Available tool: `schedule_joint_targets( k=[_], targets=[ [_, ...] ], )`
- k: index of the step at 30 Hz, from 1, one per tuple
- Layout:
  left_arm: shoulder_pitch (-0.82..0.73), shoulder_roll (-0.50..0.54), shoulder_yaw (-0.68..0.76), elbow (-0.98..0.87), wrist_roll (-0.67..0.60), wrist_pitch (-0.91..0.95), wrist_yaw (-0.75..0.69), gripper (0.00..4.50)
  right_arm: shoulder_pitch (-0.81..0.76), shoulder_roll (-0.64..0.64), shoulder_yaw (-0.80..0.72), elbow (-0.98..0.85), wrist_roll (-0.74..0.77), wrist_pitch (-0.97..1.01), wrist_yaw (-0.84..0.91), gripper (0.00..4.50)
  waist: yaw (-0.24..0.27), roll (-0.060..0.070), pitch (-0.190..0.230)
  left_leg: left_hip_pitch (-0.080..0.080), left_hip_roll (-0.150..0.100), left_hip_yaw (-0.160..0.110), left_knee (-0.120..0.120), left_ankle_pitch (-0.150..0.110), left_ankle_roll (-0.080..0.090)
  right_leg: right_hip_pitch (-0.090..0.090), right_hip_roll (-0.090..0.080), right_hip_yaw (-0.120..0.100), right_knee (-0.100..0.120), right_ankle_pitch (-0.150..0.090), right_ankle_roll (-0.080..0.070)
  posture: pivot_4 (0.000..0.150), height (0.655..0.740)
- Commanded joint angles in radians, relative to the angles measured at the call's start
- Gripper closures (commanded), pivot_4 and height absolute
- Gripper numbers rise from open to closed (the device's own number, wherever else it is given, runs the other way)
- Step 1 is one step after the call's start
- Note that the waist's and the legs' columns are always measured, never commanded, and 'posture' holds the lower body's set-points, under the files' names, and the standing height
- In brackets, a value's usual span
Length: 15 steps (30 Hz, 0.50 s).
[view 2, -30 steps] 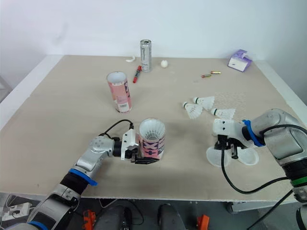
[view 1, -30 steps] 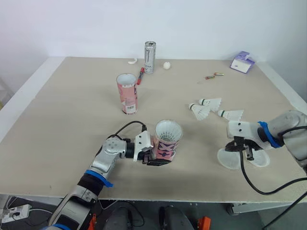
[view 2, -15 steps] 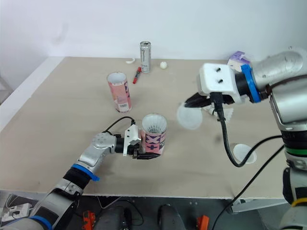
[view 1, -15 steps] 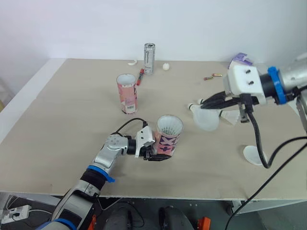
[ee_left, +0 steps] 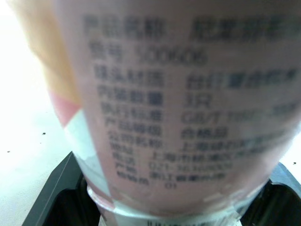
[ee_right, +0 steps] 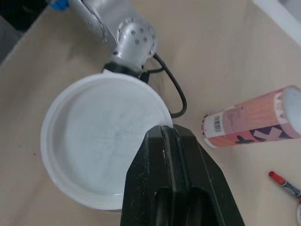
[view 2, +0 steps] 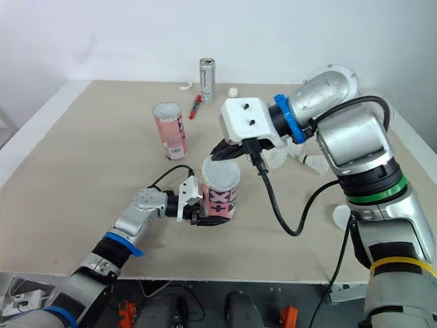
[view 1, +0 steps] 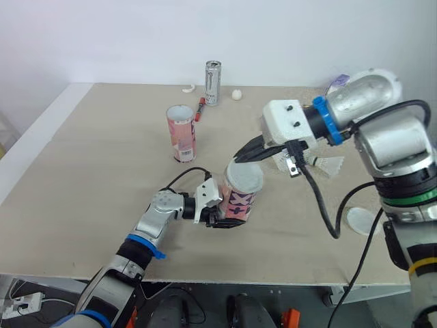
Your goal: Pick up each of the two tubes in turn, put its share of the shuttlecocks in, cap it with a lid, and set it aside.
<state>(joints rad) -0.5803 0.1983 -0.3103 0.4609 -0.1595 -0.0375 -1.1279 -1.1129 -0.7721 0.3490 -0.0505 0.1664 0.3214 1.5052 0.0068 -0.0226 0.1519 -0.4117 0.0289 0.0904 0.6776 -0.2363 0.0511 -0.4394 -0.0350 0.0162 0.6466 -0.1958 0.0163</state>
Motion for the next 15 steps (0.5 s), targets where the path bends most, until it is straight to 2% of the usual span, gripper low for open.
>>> schedule_joint_targets(
  k=[1,15],
  targets=[
    [0.024,0.017,-0.004,0.027,0.038,0.033,0.032,1.47,-0.033,0.011,-0.002,0.034,-0.031,-0.061,0.010,4.48,0.000,0.000,0.000,0.000,0.000,0.000,0.000,0.000,0.000,0.000,0.000,0.000,0.000,0.000,0.000,0.150,0.7400],
    [0.035,0.028,0.001,0.008,0.034,0.051,0.041,1.47,-0.031,0.046,0.018,0.088,-0.079,-0.145,0.048,4.48,0.000,0.000,0.000,0.000,0.000,0.000,-0.001,0.000,0.000,-0.001,0.001,0.000,0.000,0.000,0.000,0.150,0.7400]
  ],
)
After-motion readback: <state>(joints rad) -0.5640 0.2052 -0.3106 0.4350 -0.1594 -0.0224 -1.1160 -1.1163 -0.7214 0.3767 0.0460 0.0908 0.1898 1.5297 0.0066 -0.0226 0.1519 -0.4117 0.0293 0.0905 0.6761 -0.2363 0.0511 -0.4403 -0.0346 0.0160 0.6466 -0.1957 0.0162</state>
